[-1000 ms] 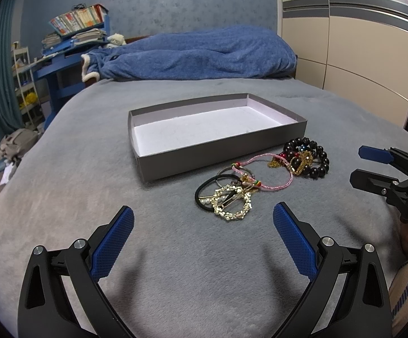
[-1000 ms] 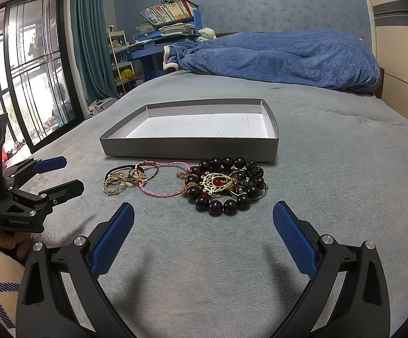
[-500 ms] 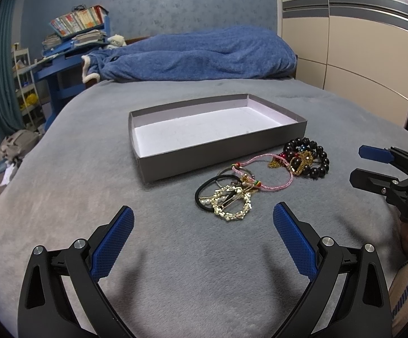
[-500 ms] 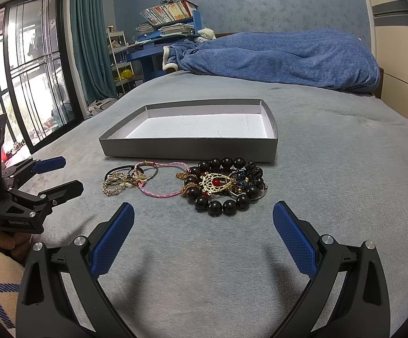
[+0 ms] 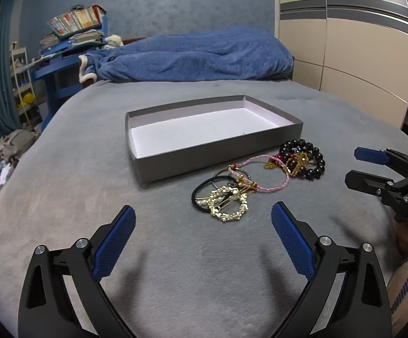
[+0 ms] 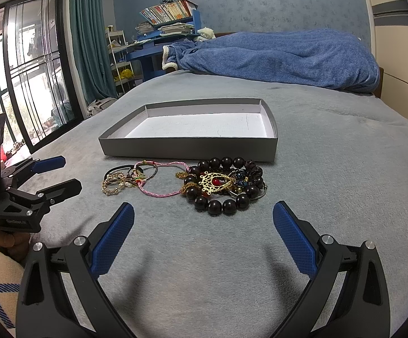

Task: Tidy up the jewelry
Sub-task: 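Grasp the gold rhinestone hair clip with the left gripper and lift it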

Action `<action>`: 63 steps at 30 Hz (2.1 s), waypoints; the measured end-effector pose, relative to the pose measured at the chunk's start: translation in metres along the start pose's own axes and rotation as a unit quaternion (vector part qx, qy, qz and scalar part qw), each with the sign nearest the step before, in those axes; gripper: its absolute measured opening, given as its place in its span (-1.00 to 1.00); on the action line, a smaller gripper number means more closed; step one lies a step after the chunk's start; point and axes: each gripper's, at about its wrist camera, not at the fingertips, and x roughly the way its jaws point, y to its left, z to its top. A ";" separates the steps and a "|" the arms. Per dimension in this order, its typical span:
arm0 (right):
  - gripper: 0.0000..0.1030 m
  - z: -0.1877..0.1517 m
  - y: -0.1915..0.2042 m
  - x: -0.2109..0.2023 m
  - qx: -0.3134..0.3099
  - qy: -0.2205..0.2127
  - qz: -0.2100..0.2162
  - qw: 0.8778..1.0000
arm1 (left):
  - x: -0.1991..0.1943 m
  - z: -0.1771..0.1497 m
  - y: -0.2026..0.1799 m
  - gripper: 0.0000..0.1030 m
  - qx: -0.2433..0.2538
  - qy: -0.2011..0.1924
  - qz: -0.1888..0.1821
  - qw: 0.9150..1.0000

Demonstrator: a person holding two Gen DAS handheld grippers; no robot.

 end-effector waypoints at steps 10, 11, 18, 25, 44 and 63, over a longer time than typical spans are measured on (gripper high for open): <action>0.89 -0.001 -0.001 0.002 -0.003 0.004 -0.004 1.000 | 0.026 0.004 -0.009 0.17 0.018 0.066 -0.020 0.997; 0.89 -0.001 0.000 0.003 -0.003 0.004 -0.004 1.000 | 0.030 0.008 -0.013 0.17 0.025 0.072 -0.019 0.997; 0.89 -0.002 0.000 0.004 -0.001 0.003 -0.005 1.000 | 0.057 0.021 -0.033 0.03 0.071 0.102 -0.001 0.992; 0.89 -0.001 -0.001 0.004 0.002 0.003 -0.004 1.000 | 0.045 0.019 -0.029 -0.19 0.066 0.077 0.004 0.995; 0.60 0.005 -0.026 0.012 0.059 0.033 -0.011 0.998 | 0.008 -0.008 0.010 -0.19 -0.030 0.020 -0.023 0.999; 0.18 0.034 -0.028 0.064 0.050 0.080 -0.008 0.996 | 0.009 -0.008 0.010 -0.19 -0.033 0.025 -0.025 0.999</action>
